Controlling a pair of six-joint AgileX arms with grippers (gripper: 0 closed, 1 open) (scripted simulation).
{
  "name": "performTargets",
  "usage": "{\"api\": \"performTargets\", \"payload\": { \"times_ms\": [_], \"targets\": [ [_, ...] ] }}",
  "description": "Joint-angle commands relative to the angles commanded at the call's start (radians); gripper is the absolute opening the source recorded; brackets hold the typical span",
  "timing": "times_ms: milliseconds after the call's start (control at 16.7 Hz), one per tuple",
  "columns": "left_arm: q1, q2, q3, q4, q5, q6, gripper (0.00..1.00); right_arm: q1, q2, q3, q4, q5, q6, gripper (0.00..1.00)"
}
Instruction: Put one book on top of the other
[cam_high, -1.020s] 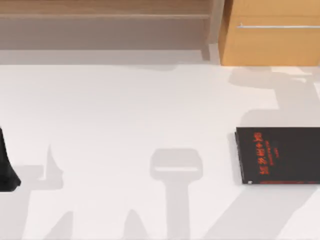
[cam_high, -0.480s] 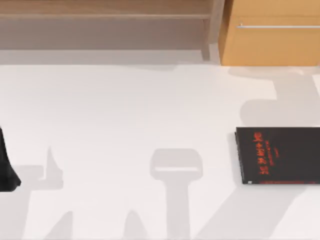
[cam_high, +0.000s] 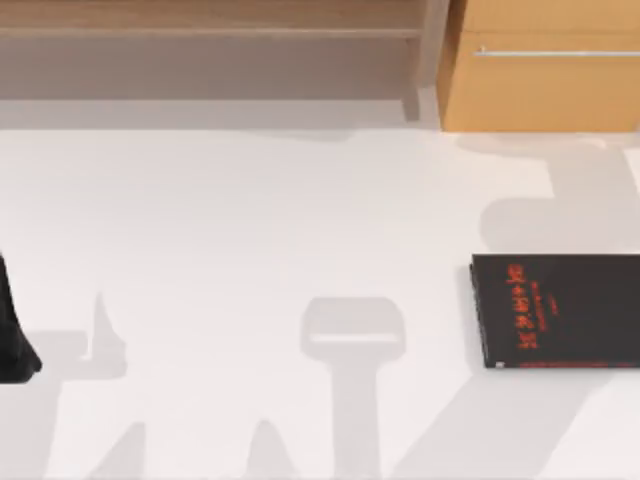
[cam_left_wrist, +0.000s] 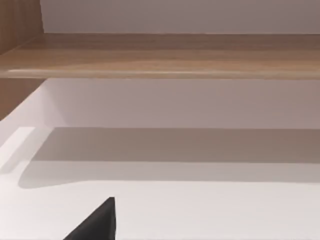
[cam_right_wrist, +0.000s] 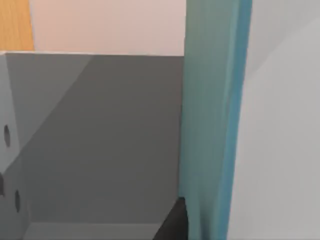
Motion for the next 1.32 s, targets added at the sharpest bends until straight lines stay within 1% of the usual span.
{"api": "performTargets", "payload": {
  "times_ms": [300, 360, 1320],
  "targets": [
    [0.0, 0.0, 0.0, 0.0, 0.0, 0.0, 1.0, 0.0, 0.0, 0.0, 0.0, 0.0, 0.0, 0.02],
    [0.0, 0.0, 0.0, 0.0, 0.0, 0.0, 1.0, 0.0, 0.0, 0.0, 0.0, 0.0, 0.0, 0.0],
    [0.0, 0.0, 0.0, 0.0, 0.0, 0.0, 1.0, -0.006, -0.043, -0.025, -0.016, -0.009, 0.003, 0.0]
  ]
}}
